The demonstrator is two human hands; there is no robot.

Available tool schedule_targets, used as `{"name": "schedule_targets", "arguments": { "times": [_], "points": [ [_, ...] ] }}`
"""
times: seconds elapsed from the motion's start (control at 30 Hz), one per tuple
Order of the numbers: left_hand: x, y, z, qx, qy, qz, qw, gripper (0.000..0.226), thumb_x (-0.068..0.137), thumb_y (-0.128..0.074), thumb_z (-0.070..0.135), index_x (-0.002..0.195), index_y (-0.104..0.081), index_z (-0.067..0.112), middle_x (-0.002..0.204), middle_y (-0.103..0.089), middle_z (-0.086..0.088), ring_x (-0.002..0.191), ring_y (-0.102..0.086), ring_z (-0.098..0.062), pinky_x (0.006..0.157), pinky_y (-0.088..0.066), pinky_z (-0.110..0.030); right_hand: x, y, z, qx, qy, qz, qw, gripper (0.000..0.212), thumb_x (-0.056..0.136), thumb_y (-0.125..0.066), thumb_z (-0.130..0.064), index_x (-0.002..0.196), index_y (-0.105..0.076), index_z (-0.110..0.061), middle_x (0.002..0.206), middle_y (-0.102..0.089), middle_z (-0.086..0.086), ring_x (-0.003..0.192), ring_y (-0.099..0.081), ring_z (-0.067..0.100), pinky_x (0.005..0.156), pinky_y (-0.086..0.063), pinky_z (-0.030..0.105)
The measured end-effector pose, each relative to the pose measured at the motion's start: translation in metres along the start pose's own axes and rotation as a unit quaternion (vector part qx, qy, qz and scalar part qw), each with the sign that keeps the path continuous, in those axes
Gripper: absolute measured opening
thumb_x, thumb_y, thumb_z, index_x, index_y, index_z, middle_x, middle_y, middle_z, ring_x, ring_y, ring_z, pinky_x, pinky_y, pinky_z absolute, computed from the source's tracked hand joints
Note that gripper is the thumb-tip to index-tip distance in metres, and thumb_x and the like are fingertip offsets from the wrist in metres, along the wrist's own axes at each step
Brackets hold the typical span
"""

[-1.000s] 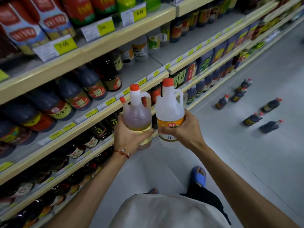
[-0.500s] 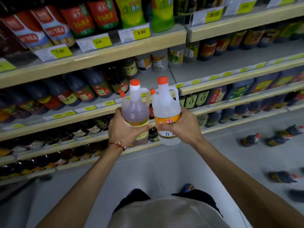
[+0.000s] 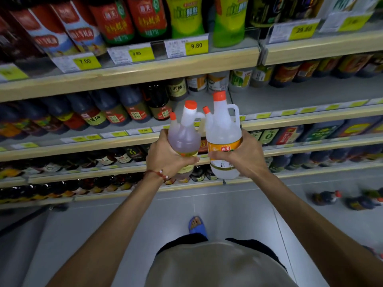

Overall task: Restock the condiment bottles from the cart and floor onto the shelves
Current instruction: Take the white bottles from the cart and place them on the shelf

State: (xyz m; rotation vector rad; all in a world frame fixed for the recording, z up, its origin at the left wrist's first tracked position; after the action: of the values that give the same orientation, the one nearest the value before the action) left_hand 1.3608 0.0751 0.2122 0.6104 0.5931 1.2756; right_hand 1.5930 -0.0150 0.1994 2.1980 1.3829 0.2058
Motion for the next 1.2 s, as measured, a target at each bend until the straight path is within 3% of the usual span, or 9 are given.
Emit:
{"name": "schedule_targets", "arguments": {
  "times": [0.1,0.27,0.37,0.5,0.67,0.77,0.87,1.0,1.2],
  "points": [
    [0.022,-0.001,-0.001,0.022,-0.006,-0.011,1.000,0.093,0.039,-0.087,0.071,0.114,-0.055,0.026,0.110,-0.070,0.007,0.102,-0.067,-0.026,0.083,-0.058,-0.043,0.015,-0.004,-0.001,-0.012,-0.008,0.005,1.000,0.087,0.044,-0.094,-0.063,0.120,-0.065,-0.030,0.106,-0.074,-0.012,0.097,-0.071,0.011,0.085,-0.062,0.040],
    [0.050,-0.006,-0.004,-0.035,-0.004,0.004,0.999,0.101,0.034,-0.080,0.074,0.123,-0.056,0.030,0.114,-0.071,0.010,0.105,-0.067,-0.021,0.085,-0.057,-0.039,0.034,-0.012,-0.005,0.013,-0.013,0.021,1.000,0.096,0.036,-0.088,-0.073,0.118,-0.065,-0.029,0.109,-0.074,-0.011,0.100,-0.071,0.014,0.087,-0.062,0.044],
    [0.063,-0.008,-0.008,-0.073,0.005,0.036,0.997,0.103,0.035,-0.084,0.069,0.125,-0.054,0.030,0.115,-0.071,0.010,0.105,-0.067,-0.022,0.087,-0.058,-0.041,0.041,-0.014,-0.010,0.021,0.008,0.033,0.999,0.097,0.039,-0.091,-0.067,0.123,-0.063,-0.026,0.112,-0.072,-0.011,0.103,-0.069,0.016,0.088,-0.061,0.041],
    [0.080,-0.012,-0.006,-0.094,-0.016,0.085,0.992,0.098,0.044,-0.092,0.055,0.129,-0.052,0.026,0.110,-0.069,0.010,0.101,-0.068,-0.023,0.081,-0.058,-0.036,0.048,-0.015,-0.008,0.034,0.035,0.040,0.998,0.088,0.052,-0.101,-0.045,0.127,-0.061,-0.023,0.114,-0.071,-0.010,0.105,-0.068,0.014,0.087,-0.059,0.032],
    [0.102,-0.022,0.004,-0.101,-0.064,0.136,0.984,0.092,0.053,-0.097,0.038,0.130,-0.049,0.020,0.106,-0.059,0.012,0.099,-0.065,-0.022,0.074,-0.047,-0.028,0.059,-0.015,-0.006,0.045,0.080,0.046,0.995,0.092,0.052,-0.099,-0.051,0.131,-0.059,-0.025,0.117,-0.071,-0.012,0.107,-0.068,0.012,0.088,-0.061,0.035],
    [0.114,-0.029,0.005,-0.106,-0.082,0.149,0.980,0.094,0.053,-0.098,0.038,0.131,-0.048,0.019,0.108,-0.057,0.011,0.097,-0.061,-0.016,0.074,-0.047,-0.027,0.067,-0.015,-0.004,0.061,0.095,0.057,0.992,0.088,0.056,-0.101,-0.040,0.131,-0.059,-0.024,0.113,-0.070,-0.016,0.105,-0.068,0.006,0.087,-0.060,0.029],
    [0.125,-0.035,0.006,-0.124,-0.093,0.159,0.975,0.093,0.051,-0.097,0.039,0.129,-0.050,0.017,0.109,-0.060,0.010,0.102,-0.065,-0.022,0.078,-0.055,-0.034,0.076,-0.014,0.006,0.082,0.101,0.066,0.989,0.085,0.057,-0.102,-0.035,0.129,-0.056,-0.030,0.110,-0.065,-0.026,0.102,-0.064,-0.007,0.083,-0.056,0.020],
    [0.132,-0.040,0.008,-0.163,-0.111,0.174,0.965,0.099,0.050,-0.091,0.050,0.135,-0.050,0.017,0.116,-0.064,0.007,0.108,-0.066,-0.019,0.087,-0.057,-0.036,0.089,-0.019,0.016,0.082,0.113,0.070,0.988,0.084,0.058,-0.102,-0.033,0.129,-0.058,-0.027,0.111,-0.066,-0.025,0.098,-0.062,-0.016,0.080,-0.056,0.016],
    [0.132,-0.044,0.007,-0.159,-0.139,0.198,0.957,0.097,0.054,-0.094,0.050,0.135,-0.050,0.018,0.120,-0.068,0.004,0.108,-0.066,-0.019,0.088,-0.057,-0.038,0.100,-0.026,0.027,0.092,0.127,0.079,0.985,0.085,0.057,-0.102,-0.033,0.130,-0.059,-0.025,0.113,-0.069,-0.017,0.104,-0.066,-0.002,0.083,-0.058,0.025]
  ]
}}
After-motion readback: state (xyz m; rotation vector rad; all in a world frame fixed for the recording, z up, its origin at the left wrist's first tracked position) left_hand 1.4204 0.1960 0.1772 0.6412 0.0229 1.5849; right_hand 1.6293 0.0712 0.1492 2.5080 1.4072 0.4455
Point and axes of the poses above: each hand's wrist, its own x-axis towards the middle knuckle, its own y-axis out of the back of the hand, z = x × y, the point moved 8 cm from there along x, towards the middle knuckle
